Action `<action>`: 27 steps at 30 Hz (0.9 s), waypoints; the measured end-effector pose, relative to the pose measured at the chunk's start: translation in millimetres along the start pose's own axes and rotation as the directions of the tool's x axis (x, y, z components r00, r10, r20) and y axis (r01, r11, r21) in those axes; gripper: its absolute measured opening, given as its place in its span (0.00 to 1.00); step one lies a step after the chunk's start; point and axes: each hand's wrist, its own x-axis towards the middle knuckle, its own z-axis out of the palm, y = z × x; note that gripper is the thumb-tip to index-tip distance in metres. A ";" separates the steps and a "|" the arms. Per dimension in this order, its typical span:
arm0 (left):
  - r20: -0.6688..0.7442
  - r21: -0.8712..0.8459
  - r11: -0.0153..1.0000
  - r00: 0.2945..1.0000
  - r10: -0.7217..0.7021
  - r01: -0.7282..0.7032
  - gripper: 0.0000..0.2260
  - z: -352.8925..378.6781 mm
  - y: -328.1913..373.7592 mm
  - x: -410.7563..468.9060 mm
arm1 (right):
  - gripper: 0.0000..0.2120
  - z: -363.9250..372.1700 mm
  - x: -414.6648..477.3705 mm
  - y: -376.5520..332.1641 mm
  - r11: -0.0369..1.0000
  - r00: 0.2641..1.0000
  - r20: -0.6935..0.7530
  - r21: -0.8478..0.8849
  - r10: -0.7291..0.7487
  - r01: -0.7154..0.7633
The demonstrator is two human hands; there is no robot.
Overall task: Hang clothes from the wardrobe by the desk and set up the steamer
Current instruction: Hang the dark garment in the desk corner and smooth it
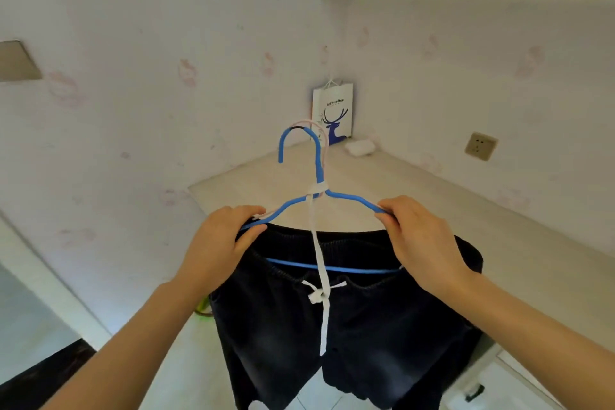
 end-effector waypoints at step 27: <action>-0.454 0.026 0.986 0.877 0.160 -0.166 0.04 5.9 -77.6 339.9 | 0.17 108.9 320.3 76.4 0.998 0.942 -0.331 -0.038 -0.057 0.047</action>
